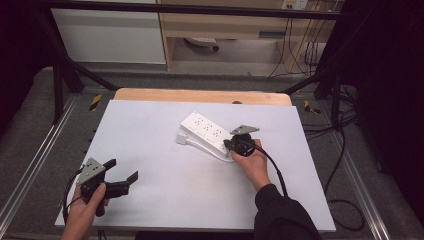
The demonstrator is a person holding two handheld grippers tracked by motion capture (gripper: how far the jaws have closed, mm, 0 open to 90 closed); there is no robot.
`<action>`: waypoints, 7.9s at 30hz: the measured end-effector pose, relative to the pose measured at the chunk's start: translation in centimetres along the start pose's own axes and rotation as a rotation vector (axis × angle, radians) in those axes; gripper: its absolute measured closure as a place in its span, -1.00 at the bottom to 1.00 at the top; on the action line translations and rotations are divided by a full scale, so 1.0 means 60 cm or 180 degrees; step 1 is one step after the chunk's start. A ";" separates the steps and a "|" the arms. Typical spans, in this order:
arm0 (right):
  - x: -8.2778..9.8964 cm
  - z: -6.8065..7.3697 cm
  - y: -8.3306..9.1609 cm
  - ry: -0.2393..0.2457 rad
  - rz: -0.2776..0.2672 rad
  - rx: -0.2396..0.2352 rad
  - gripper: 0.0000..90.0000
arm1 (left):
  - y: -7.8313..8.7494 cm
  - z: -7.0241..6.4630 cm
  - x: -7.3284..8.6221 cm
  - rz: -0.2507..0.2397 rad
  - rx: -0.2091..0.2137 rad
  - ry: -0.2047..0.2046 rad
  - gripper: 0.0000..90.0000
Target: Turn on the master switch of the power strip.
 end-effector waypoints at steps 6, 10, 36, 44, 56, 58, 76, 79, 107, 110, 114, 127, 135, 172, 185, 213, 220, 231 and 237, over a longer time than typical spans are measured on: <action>0.000 0.000 0.000 -0.0017 0.0010 0.0002 1.00 | 0.000 -0.001 0.001 0.0008 0.0004 -0.0006 -0.87; 0.000 0.000 0.000 -0.0040 0.0006 0.0001 1.00 | 0.000 -0.002 0.000 0.0006 0.0008 -0.0004 -0.87; 0.001 0.001 -0.001 0.0006 0.0055 0.0021 1.00 | -0.001 -0.002 0.002 0.0025 0.0003 -0.0014 -0.87; 0.001 0.002 -0.001 -0.0007 0.0067 0.0008 1.00 | -0.001 -0.002 0.002 0.0028 0.0003 -0.0021 -0.87; 0.000 0.001 -0.002 -0.0024 0.0058 0.0000 1.00 | -0.002 -0.003 0.003 0.0038 0.0005 -0.0022 -0.87; 0.000 0.001 -0.002 -0.0027 0.0056 -0.0003 1.00 | -0.002 -0.003 0.003 0.0040 0.0004 -0.0021 -0.87; 0.000 0.000 -0.001 -0.0061 0.0055 -0.0014 1.00 | -0.002 -0.002 0.003 0.0040 0.0009 -0.0020 -0.87; -0.001 0.000 -0.001 -0.0052 0.0050 -0.0016 1.00 | -0.002 -0.002 0.003 0.0039 0.0012 -0.0014 -0.87; -0.019 -0.004 0.015 -0.0102 -0.0160 -0.0014 1.00 | -0.001 -0.001 0.003 0.0037 0.0009 -0.0021 -0.87; -0.021 -0.005 0.018 -0.0121 -0.0191 -0.0013 1.00 | -0.001 -0.001 0.003 0.0036 0.0009 -0.0021 -0.87; -0.025 -0.008 0.023 -0.0154 -0.0232 -0.0004 1.00 | -0.001 0.000 0.003 0.0037 0.0008 -0.0020 -0.87; -0.032 -0.017 0.039 -0.0213 -0.0311 0.0005 0.99 | -0.001 0.000 0.003 0.0032 0.0005 -0.0019 -0.87; -0.036 -0.025 0.050 -0.0285 -0.0356 0.0031 0.91 | 0.000 0.000 0.002 0.0028 0.0005 -0.0015 -0.87; -0.051 -0.066 0.111 -0.0720 -0.0589 0.0226 -0.51 | 0.001 0.001 0.002 0.0011 -0.0004 -0.0009 -0.87; -0.050 -0.075 0.149 -0.0750 -0.0720 0.0269 -0.80 | 0.000 0.001 0.002 0.0015 -0.0005 -0.0009 -0.88; -0.001 -0.095 0.248 -0.0506 -0.1071 0.0431 -0.88 | 0.001 0.001 0.003 0.0022 -0.0020 -0.0006 -0.88; 0.024 -0.094 0.263 -0.0471 -0.1063 0.0435 -0.86 | 0.001 0.000 0.003 0.0027 -0.0016 -0.0001 -0.88; 0.062 -0.089 0.272 -0.0503 -0.1036 0.0453 -0.83 | 0.001 -0.001 0.003 0.0029 -0.0013 -0.0004 -0.88; 0.089 -0.090 0.271 -0.0529 -0.1009 0.0480 -0.82 | 0.001 0.000 0.003 0.0025 -0.0017 -0.0018 -0.88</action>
Point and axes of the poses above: each handheld gripper's, and its own axes: y roughly backward along the jaws, x roughly out of its underside, z roughly to its left, the point moved 9 cm from there along -y, roughly forward along the jaws, and after that the axes turned 7 degrees about -x, right-handed, at the moved point
